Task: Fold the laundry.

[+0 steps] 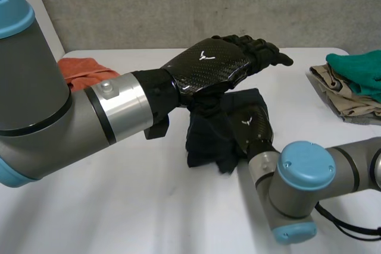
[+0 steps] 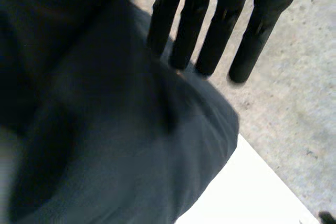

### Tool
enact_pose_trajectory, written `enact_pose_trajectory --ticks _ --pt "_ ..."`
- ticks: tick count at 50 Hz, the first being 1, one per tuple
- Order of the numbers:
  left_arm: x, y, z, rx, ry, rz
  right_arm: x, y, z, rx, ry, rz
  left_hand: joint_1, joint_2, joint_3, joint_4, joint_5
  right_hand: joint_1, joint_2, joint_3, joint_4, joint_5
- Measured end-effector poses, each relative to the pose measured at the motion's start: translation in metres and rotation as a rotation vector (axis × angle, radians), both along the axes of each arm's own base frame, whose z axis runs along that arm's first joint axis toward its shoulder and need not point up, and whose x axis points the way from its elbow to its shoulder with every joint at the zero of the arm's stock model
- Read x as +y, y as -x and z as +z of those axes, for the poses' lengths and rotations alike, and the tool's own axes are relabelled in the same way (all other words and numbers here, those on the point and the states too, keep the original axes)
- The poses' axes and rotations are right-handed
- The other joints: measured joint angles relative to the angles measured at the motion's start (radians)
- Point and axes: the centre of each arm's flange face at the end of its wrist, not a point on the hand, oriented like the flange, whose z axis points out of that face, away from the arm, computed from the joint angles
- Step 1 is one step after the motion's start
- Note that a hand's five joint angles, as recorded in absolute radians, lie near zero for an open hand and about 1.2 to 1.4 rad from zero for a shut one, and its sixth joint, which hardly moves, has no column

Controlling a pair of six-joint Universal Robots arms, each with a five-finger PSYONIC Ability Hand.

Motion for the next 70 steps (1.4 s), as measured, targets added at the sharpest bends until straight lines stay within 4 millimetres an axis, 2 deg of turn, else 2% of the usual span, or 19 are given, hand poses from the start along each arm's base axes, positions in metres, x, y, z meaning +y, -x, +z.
enact_pose_trajectory --ticks 2,4,9,16,22,24,27,29,33,37,41,46,49,52,56,57,58,64,70 --pt "0.000 -0.001 0.000 -0.001 -0.001 0.002 -0.007 -0.001 0.006 -0.016 0.018 0.001 0.000 0.000 0.000 0.000 0.000 0.229 0.292 0.279 0.296 0.274" --pt "-0.001 -0.002 0.000 -0.001 -0.001 0.007 -0.015 -0.001 0.014 -0.033 0.040 0.001 0.000 0.000 0.000 0.000 0.000 0.238 0.345 0.350 0.380 0.385" --pt "-0.005 -0.004 0.002 0.003 0.004 0.023 -0.039 0.003 0.042 -0.079 0.114 -0.005 0.000 0.000 0.000 0.000 0.000 0.238 0.345 0.351 0.398 0.401" --pt "-0.009 -0.007 0.011 0.021 0.027 0.047 -0.095 0.031 0.116 -0.174 0.310 -0.071 0.000 0.000 0.000 0.000 0.000 0.239 0.345 0.351 0.400 0.410" --pt "-0.009 -0.007 0.019 0.040 0.048 0.056 -0.151 0.084 0.181 -0.259 0.471 -0.115 0.000 0.000 0.000 0.000 0.000 0.239 0.345 0.351 0.400 0.424" --pt "-0.009 -0.007 0.020 0.044 0.051 0.059 -0.171 0.112 0.200 -0.283 0.512 -0.130 0.000 0.000 0.000 0.000 0.000 0.239 0.345 0.351 0.401 0.428" --pt "-0.010 -0.007 0.019 0.044 0.050 0.061 -0.195 0.153 0.214 -0.305 0.533 -0.144 0.000 0.000 0.000 0.000 0.000 0.239 0.345 0.351 0.401 0.429" --pt "-0.010 -0.008 0.018 0.043 0.048 0.062 -0.211 0.180 0.213 -0.314 0.521 -0.149 0.000 0.000 0.000 0.000 0.000 0.239 0.345 0.351 0.401 0.434" --pt "-0.010 -0.007 0.016 0.038 0.040 0.064 -0.241 0.234 0.192 -0.328 0.452 -0.147 0.000 0.000 0.000 0.000 0.000 0.239 0.345 0.359 0.404 0.434" --pt "-0.011 -0.007 0.012 0.031 0.030 0.064 -0.264 0.281 0.145 -0.324 0.343 -0.131 0.000 0.000 0.000 0.000 0.000 0.239 0.345 0.362 0.405 0.434" --pt "-0.011 -0.007 0.007 0.023 0.017 0.063 -0.277 0.325 0.082 -0.315 0.216 -0.111 0.000 0.000 0.000 0.000 0.000 0.239 0.345 0.363 0.405 0.440" --pt "-0.010 -0.006 0.002 0.014 0.006 0.061 -0.277 0.355 0.024 -0.304 0.098 -0.056 0.000 0.000 0.000 0.000 0.000 0.239 0.345 0.363 0.406 0.478" --pt "-0.010 -0.006 0.000 0.010 0.001 0.063 -0.274 0.359 0.009 -0.296 0.066 -0.020 0.000 0.000 0.000 0.000 0.000 0.239 0.345 0.367 0.410 0.504" --pt "-0.010 -0.006 -0.001 0.008 -0.003 0.070 -0.274 0.360 0.011 -0.287 0.069 -0.006 0.000 0.000 0.000 0.000 0.000 0.223 0.327 0.350 0.391 0.501" --pt "-0.011 -0.006 -0.001 0.009 -0.002 0.080 -0.274 0.362 0.039 -0.287 0.113 -0.049 0.000 0.000 0.000 0.000 0.000 -0.238 -0.222 -0.186 -0.142 -0.018" --pt "-0.011 -0.006 0.000 0.010 -0.001 0.083 -0.272 0.363 0.054 -0.293 0.130 -0.083 0.000 0.000 0.000 0.000 0.000 -0.484 -0.477 -0.440 -0.404 -0.256" --pt "-0.011 -0.006 0.000 0.011 0.000 0.085 -0.270 0.364 0.066 -0.300 0.140 -0.112 0.000 0.000 0.000 0.000 0.000 -0.567 -0.560 -0.531 -0.503 -0.375" --pt "-0.010 -0.007 0.003 0.015 0.007 0.088 -0.249 0.367 0.124 -0.337 0.158 -0.270 0.000 0.000 0.000 0.000 0.000 -0.607 -0.616 -0.605 -0.584 -0.470" --pt "-0.009 -0.007 0.005 0.018 0.009 0.086 -0.224 0.379 0.157 -0.333 0.127 -0.456 0.000 0.000 0.000 0.000 0.000 -0.607 -0.616 -0.605 -0.584 -0.470"
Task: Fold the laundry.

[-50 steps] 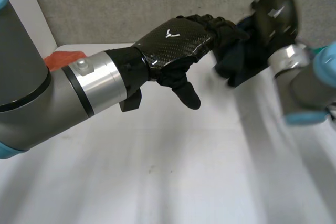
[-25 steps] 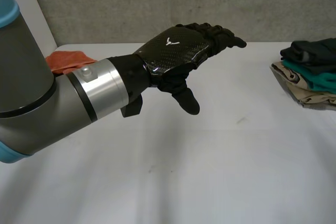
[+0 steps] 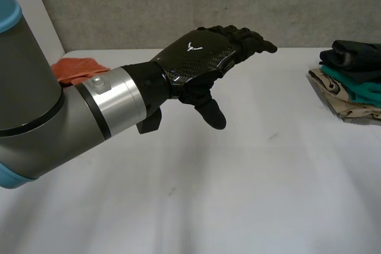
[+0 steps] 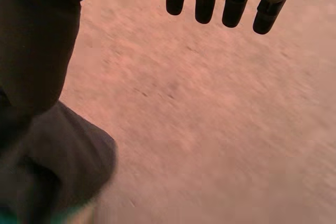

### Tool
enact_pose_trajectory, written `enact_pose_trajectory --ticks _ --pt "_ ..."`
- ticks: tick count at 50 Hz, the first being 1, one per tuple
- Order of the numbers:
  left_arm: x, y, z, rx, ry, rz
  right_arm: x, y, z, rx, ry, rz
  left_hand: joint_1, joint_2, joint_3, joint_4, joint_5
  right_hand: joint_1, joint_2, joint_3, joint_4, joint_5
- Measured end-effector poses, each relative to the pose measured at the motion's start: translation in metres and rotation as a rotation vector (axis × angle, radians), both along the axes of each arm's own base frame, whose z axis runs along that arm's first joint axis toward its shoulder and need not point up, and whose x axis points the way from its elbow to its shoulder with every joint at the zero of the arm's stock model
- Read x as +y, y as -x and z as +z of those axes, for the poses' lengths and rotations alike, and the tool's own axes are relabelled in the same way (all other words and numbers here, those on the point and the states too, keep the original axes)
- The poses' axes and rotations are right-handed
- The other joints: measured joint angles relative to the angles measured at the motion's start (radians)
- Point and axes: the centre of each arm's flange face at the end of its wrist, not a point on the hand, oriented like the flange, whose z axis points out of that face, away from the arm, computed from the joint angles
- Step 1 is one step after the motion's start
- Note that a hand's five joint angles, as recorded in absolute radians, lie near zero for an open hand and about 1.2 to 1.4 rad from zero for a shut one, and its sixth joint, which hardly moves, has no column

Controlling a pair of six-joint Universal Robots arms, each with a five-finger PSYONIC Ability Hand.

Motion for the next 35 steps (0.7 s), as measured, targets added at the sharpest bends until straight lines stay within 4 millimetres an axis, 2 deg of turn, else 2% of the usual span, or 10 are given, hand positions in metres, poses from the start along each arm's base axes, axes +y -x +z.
enact_pose_trajectory --ticks 6,11,15,19,20,22,26,28,31,35 --pt "-0.001 0.000 0.003 0.009 0.011 0.006 0.023 0.033 0.034 0.109 -0.058 -0.293 0.000 0.000 0.000 0.000 0.000 0.000 0.000 0.000 0.000 0.000" --pt "-0.011 0.001 0.020 0.058 0.063 0.068 0.031 0.035 0.076 0.260 0.019 -0.492 0.003 0.000 0.000 0.000 0.000 0.000 0.000 0.000 0.000 0.000" --pt "-0.029 -0.004 0.046 0.139 0.122 0.191 0.031 -0.014 0.114 0.300 0.201 -0.443 0.004 0.000 0.000 0.001 0.000 0.000 0.000 0.000 0.000 0.000" --pt "-0.058 -0.021 0.072 0.219 0.175 0.384 0.044 -0.083 0.133 0.304 0.364 -0.261 0.004 0.000 0.000 0.001 0.000 0.000 0.000 0.000 0.000 0.000" --pt "-0.069 -0.030 0.077 0.232 0.188 0.451 0.051 -0.107 0.133 0.306 0.397 -0.187 0.004 0.000 0.000 0.001 0.000 0.000 0.000 0.000 0.000 0.000" --pt "-0.080 -0.038 0.079 0.238 0.199 0.514 0.056 -0.126 0.130 0.308 0.419 -0.122 0.004 0.000 0.000 0.001 0.000 0.000 0.000 0.000 0.000 0.000" --pt "-0.140 -0.086 0.067 0.163 0.256 0.806 0.095 -0.217 0.096 0.317 0.455 0.203 0.002 0.000 0.000 0.000 0.000 0.000 0.000 0.000 0.000 0.000" --pt "-0.154 -0.097 0.058 0.115 0.272 0.863 0.106 -0.235 0.084 0.316 0.445 0.270 0.001 0.000 0.000 0.000 0.000 0.000 0.000 0.000 0.000 0.000" --pt "-0.197 -0.126 0.015 -0.088 0.316 0.988 0.139 -0.273 0.043 0.309 0.369 0.425 0.000 0.000 0.000 0.000 0.000 0.000 0.000 0.000 0.000 0.000" --pt "-0.242 -0.150 -0.043 -0.296 0.369 1.055 0.162 -0.288 0.002 0.310 0.254 0.498 0.000 0.000 0.000 0.000 0.000 0.000 0.000 0.000 -0.001 0.000"
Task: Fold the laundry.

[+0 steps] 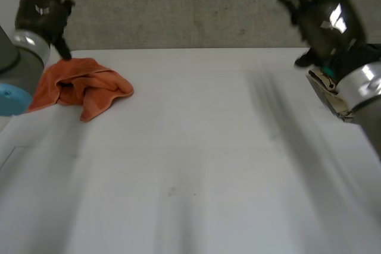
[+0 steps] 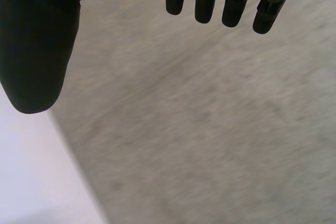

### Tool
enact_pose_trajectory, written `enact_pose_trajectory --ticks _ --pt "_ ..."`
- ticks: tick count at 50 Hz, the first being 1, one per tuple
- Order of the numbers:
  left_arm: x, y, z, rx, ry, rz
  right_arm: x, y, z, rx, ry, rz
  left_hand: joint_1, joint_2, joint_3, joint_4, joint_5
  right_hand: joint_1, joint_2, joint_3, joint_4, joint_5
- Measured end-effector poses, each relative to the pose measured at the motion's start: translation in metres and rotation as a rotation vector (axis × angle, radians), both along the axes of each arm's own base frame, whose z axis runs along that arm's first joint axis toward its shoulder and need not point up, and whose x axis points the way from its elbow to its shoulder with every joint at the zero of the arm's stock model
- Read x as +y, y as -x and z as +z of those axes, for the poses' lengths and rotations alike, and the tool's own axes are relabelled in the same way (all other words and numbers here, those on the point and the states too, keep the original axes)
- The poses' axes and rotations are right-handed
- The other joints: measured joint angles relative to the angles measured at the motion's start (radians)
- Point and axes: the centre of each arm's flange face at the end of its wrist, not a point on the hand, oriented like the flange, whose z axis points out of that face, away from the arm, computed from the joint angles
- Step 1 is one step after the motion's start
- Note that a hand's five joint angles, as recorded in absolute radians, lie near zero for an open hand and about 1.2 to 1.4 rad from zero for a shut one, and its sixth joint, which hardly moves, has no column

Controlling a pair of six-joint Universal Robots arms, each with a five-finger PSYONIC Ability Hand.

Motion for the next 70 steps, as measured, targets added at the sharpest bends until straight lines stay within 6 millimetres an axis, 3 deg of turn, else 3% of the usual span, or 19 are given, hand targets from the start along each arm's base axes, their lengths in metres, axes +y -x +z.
enact_pose_trajectory --ticks 9,17,18,21,22,23,29,34,39,40,42,46,51,58,60,62,63,66,70 --pt "-0.076 -0.030 -0.121 -0.158 0.034 0.018 0.022 0.001 -0.059 0.073 -0.192 -0.013 0.000 0.000 0.000 0.000 0.000 0.000 0.000 0.000 0.000 0.000" --pt "-0.104 -0.035 -0.184 -0.162 0.067 -0.081 0.032 0.007 -0.082 0.108 -0.268 -0.031 0.059 0.040 0.036 0.043 0.031 0.000 0.000 0.000 0.000 0.000" --pt "-0.107 -0.035 -0.187 -0.162 0.073 -0.085 0.033 0.007 -0.084 0.111 -0.273 -0.033 0.086 0.070 0.055 0.064 0.050 0.000 0.000 0.000 0.000 0.000" --pt "-0.113 -0.036 -0.191 -0.158 0.095 -0.086 0.036 0.009 -0.087 0.121 -0.284 -0.038 0.633 0.550 0.515 0.531 0.500 0.000 0.000 0.000 0.000 0.000" --pt "-0.114 -0.036 -0.190 -0.156 0.101 -0.085 0.036 0.009 -0.088 0.124 -0.285 -0.039 0.633 0.550 0.515 0.531 0.500 0.000 0.000 0.000 0.000 0.000" --pt "-0.115 -0.035 -0.188 -0.154 0.109 -0.081 0.037 0.010 -0.089 0.128 -0.286 -0.040 0.936 0.867 0.836 0.853 0.810 0.000 0.000 0.000 0.000 0.000" --pt "-0.109 -0.018 -0.152 -0.119 0.153 -0.047 0.039 0.010 -0.090 0.147 -0.278 -0.046 0.965 0.993 0.979 0.998 0.904 0.000 0.000 0.000 0.000 0.000" --pt "-0.078 0.010 -0.078 -0.021 0.211 -0.078 0.038 0.011 -0.086 0.150 -0.260 -0.055 0.965 0.994 0.979 0.999 0.904 0.000 0.000 0.000 0.000 0.000" --pt "-0.010 0.045 0.016 0.182 0.295 -0.209 0.035 0.013 -0.078 0.138 -0.236 -0.088 0.965 0.995 0.980 1.001 0.904 0.000 0.000 0.000 0.000 0.000" --pt "-0.004 0.048 0.022 0.199 0.299 -0.221 0.035 0.014 -0.077 0.136 -0.235 -0.092 0.965 0.995 0.980 1.001 0.904 0.000 0.000 0.000 0.000 0.000" --pt "0.036 0.064 0.057 0.306 0.316 -0.311 0.033 0.016 -0.074 0.127 -0.229 -0.118 0.965 0.995 0.980 1.002 0.904 0.000 0.000 0.000 0.000 0.000" --pt "0.090 0.082 0.081 0.417 0.283 -0.421 0.031 0.019 -0.072 0.118 -0.229 -0.153 0.965 0.995 0.980 1.002 0.904 0.000 0.000 0.000 0.000 0.000" --pt "0.130 0.098 0.056 0.438 0.117 -0.479 0.030 0.023 -0.071 0.115 -0.246 -0.189 0.965 0.995 0.980 1.002 0.904 0.000 0.000 0.000 0.000 0.000" --pt "0.169 0.132 -0.053 0.311 -0.254 -0.504 0.034 0.026 -0.070 0.127 -0.314 -0.209 0.934 0.950 0.938 0.954 0.884 0.000 0.000 0.000 0.000 0.000" --pt "0.184 0.140 -0.086 0.256 -0.358 -0.504 0.036 0.027 -0.071 0.133 -0.356 -0.214 0.653 0.665 0.676 0.684 0.654 0.000 0.000 0.000 0.000 0.000" --pt "0.195 0.144 -0.107 0.215 -0.427 -0.497 0.039 0.027 -0.071 0.133 -0.400 -0.219 0.601 0.634 0.630 0.637 0.609 0.000 0.000 0.000 0.000 0.000" --pt "0.198 0.144 -0.112 0.205 -0.443 -0.493 0.040 0.028 -0.072 0.132 -0.415 -0.221 0.404 0.431 0.429 0.432 0.408 0.000 0.000 0.000 0.000 0.000" --pt "0.208 0.145 -0.120 0.171 -0.490 -0.466 0.043 0.029 -0.072 0.117 -0.491 -0.231 0.226 0.235 0.231 0.236 0.209 0.000 0.000 0.000 0.000 0.000" --pt "0.211 0.138 -0.098 0.181 -0.454 -0.409 0.048 0.030 -0.072 0.078 -0.590 -0.237 0.065 0.062 0.051 0.055 0.021 0.000 0.000 0.000 0.000 0.000"
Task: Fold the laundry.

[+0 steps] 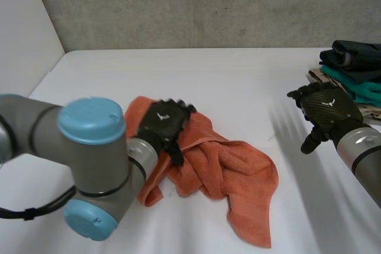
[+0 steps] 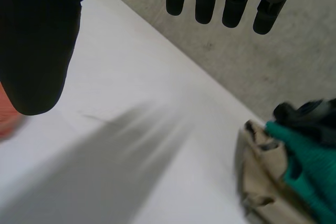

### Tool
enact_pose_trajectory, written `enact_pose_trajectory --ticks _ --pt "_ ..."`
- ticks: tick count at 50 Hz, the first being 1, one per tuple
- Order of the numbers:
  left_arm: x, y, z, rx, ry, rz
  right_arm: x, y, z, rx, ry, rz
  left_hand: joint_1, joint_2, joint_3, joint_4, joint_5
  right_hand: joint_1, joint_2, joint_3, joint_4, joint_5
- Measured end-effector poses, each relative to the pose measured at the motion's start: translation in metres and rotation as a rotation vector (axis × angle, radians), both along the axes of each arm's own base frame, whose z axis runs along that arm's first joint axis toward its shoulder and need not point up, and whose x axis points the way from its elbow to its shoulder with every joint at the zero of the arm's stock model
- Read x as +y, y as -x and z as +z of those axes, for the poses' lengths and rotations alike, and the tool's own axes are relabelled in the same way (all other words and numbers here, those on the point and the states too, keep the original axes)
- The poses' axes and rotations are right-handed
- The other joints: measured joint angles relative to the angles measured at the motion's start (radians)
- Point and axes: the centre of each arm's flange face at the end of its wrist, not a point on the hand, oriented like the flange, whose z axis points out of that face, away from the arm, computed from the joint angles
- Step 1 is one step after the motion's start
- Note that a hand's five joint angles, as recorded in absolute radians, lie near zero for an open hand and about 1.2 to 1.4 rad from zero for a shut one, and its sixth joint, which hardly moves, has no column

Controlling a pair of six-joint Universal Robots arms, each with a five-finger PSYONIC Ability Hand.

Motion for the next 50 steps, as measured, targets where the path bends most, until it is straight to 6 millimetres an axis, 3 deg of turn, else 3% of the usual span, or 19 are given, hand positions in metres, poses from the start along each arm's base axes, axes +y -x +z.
enact_pose_trajectory --ticks 2,6,7,10,16,21,31,36,38,39,40,42,46,50 --pt "-0.001 -0.009 0.018 0.014 0.031 0.052 0.002 0.000 0.001 -0.034 -0.048 -0.012 0.000 -0.008 -0.002 -0.006 -0.002 0.000 0.000 0.000 0.000 0.000" --pt "-0.001 -0.020 0.035 0.030 0.061 0.105 0.004 0.000 0.002 -0.076 -0.097 -0.025 0.000 -0.008 -0.002 -0.006 -0.002 0.000 0.000 0.000 0.000 0.000" --pt "0.002 -0.032 0.048 0.043 0.084 0.149 0.006 0.000 0.004 -0.118 -0.143 -0.037 0.000 -0.009 -0.002 -0.006 -0.002 0.000 0.000 0.000 0.000 0.000" --pt "0.009 -0.047 0.053 0.047 0.088 0.186 0.009 0.000 0.006 -0.168 -0.205 -0.051 0.000 -0.009 -0.002 -0.006 -0.002 0.000 0.000 0.000 0.000 0.000" --pt "0.024 -0.065 0.035 0.028 0.017 0.215 0.008 -0.004 0.000 -0.225 -0.327 -0.055 0.000 -0.009 -0.002 -0.006 -0.002 0.000 0.000 0.000 0.000 0.000" --pt "0.034 -0.075 0.007 0.027 -0.105 0.242 0.001 -0.010 -0.015 -0.269 -0.436 -0.045 0.000 -0.009 -0.002 -0.006 -0.002 0.000 0.000 0.000 0.000 0.000" --pt "0.032 -0.080 -0.032 0.014 -0.256 0.275 -0.003 -0.034 -0.046 -0.267 -0.532 0.006 0.004 -0.006 0.001 -0.002 0.002 0.001 0.002 0.003 0.002 0.002" --pt "0.026 -0.077 -0.047 -0.014 -0.284 0.280 -0.003 -0.049 -0.061 -0.232 -0.543 0.024 0.213 0.175 0.177 0.186 0.199 0.004 0.002 0.003 0.002 0.004" --pt "0.022 -0.075 -0.053 -0.026 -0.291 0.282 -0.002 -0.055 -0.065 -0.217 -0.532 0.029 0.497 0.438 0.439 0.449 0.454 0.004 0.002 0.004 0.002 0.004" --pt "0.021 -0.074 -0.054 -0.027 -0.291 0.283 -0.002 -0.056 -0.065 -0.214 -0.529 0.030 0.497 0.438 0.439 0.449 0.454 0.004 0.002 0.004 0.002 0.004" --pt "0.017 -0.073 -0.058 -0.031 -0.290 0.286 -0.002 -0.060 -0.067 -0.205 -0.509 0.033 0.798 0.734 0.712 0.744 0.743 0.004 0.002 0.008 0.002 0.004" --pt "0.011 -0.070 -0.059 -0.027 -0.279 0.292 -0.004 -0.065 -0.067 -0.195 -0.477 0.034 0.902 0.903 0.876 0.920 0.887 0.004 0.002 0.010 0.002 0.004" --pt "-0.005 -0.069 -0.054 0.000 -0.232 0.321 -0.006 -0.072 -0.066 -0.180 -0.419 0.041 0.902 0.927 0.921 0.943 0.887 0.003 0.002 0.010 0.002 0.004" --pt "-0.024 -0.073 -0.036 0.035 -0.154 0.364 -0.008 -0.080 -0.064 -0.160 -0.373 0.064 0.902 0.929 0.925 0.943 0.887 0.000 0.000 0.008 0.000 0.000"
